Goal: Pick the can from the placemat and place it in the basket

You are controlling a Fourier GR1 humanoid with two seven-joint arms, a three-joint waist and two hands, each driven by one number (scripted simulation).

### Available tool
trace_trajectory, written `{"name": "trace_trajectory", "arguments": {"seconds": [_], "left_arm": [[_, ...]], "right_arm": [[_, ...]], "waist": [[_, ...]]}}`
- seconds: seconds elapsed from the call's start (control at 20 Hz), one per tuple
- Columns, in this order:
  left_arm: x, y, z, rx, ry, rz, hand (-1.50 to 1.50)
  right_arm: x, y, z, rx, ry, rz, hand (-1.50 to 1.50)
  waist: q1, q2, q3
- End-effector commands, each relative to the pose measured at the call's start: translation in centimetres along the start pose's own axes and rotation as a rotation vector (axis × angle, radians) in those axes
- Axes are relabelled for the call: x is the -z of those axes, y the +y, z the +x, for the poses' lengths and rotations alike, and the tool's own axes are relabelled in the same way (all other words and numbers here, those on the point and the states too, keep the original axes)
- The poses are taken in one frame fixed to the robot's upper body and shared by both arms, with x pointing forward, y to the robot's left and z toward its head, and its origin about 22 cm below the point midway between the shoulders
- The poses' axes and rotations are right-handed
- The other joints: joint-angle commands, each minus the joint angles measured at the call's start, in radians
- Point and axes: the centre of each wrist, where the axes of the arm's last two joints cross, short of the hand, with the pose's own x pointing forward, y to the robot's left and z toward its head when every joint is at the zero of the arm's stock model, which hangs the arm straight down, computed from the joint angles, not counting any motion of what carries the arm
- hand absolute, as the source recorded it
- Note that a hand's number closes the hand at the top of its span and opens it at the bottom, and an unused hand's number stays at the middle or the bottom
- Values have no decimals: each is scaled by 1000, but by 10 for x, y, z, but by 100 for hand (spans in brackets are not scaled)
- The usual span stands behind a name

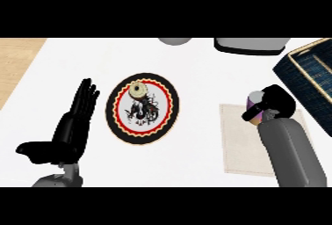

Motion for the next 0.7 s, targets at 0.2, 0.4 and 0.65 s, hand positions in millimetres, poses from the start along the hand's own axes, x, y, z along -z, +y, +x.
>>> {"name": "trace_trajectory", "arguments": {"seconds": [0.2,0.4,0.65], "left_arm": [[9,-13,7,-11,-29,-65,0],[8,-18,6,-10,-36,-68,0],[8,-14,1,3,-1,-45,0]], "right_arm": [[21,-39,54,82,145,-186,150],[10,-61,85,191,102,-298,150],[-12,-86,116,425,-10,-459,150]], "waist": [[65,25,4],[65,21,3],[40,12,2]]}}
